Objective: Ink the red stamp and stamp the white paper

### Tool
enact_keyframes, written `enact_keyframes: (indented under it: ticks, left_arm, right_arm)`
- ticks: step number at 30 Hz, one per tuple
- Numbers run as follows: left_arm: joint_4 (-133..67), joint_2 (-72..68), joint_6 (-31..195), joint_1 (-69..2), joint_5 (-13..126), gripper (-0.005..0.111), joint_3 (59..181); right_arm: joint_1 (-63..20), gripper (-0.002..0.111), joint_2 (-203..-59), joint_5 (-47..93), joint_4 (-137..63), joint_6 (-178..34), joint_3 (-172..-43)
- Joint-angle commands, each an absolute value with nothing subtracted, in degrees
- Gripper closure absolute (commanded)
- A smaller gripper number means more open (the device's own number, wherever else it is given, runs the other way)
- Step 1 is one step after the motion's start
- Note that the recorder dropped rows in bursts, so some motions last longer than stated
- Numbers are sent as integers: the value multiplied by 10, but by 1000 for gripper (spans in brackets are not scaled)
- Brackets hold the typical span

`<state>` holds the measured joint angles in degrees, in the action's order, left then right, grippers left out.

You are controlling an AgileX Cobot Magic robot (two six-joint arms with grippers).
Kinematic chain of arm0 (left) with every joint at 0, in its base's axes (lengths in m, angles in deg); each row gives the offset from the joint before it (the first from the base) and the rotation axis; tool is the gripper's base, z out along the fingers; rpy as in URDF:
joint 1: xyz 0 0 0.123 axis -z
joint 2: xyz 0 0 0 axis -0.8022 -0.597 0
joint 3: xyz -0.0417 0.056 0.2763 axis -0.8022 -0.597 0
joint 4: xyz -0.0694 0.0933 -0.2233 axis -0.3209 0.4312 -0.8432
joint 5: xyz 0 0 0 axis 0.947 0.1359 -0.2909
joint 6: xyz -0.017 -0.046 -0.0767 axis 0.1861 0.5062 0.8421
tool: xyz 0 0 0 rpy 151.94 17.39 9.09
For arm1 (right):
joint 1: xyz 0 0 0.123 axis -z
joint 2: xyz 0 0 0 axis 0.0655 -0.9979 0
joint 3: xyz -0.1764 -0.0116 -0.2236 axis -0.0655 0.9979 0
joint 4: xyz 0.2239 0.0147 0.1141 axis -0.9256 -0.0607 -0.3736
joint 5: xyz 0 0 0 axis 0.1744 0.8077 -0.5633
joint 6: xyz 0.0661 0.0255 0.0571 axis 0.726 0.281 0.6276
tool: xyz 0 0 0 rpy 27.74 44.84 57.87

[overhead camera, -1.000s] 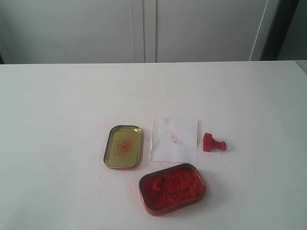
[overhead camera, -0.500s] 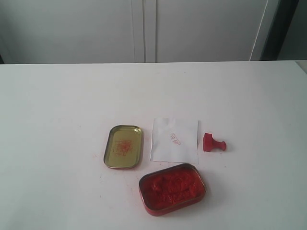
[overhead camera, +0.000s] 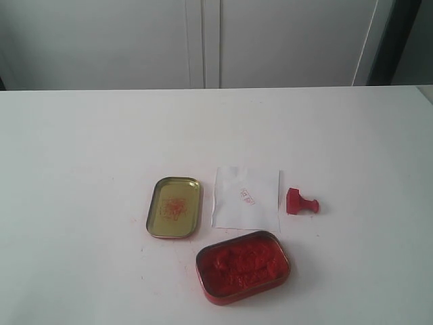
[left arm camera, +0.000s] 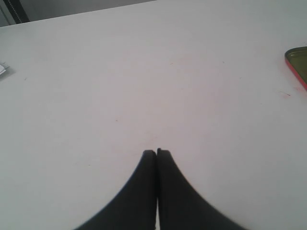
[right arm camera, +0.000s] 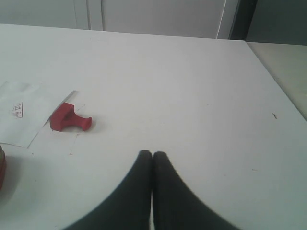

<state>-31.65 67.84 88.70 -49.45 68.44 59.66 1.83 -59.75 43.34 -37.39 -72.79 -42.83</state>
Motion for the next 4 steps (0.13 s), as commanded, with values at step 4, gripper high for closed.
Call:
enact_keyframes:
  ticks: [4]
  left_arm:
    - [-318,680,885,-495,685,107,595]
  right_arm:
    - [16,108,-595,424,-369,-728,-425]
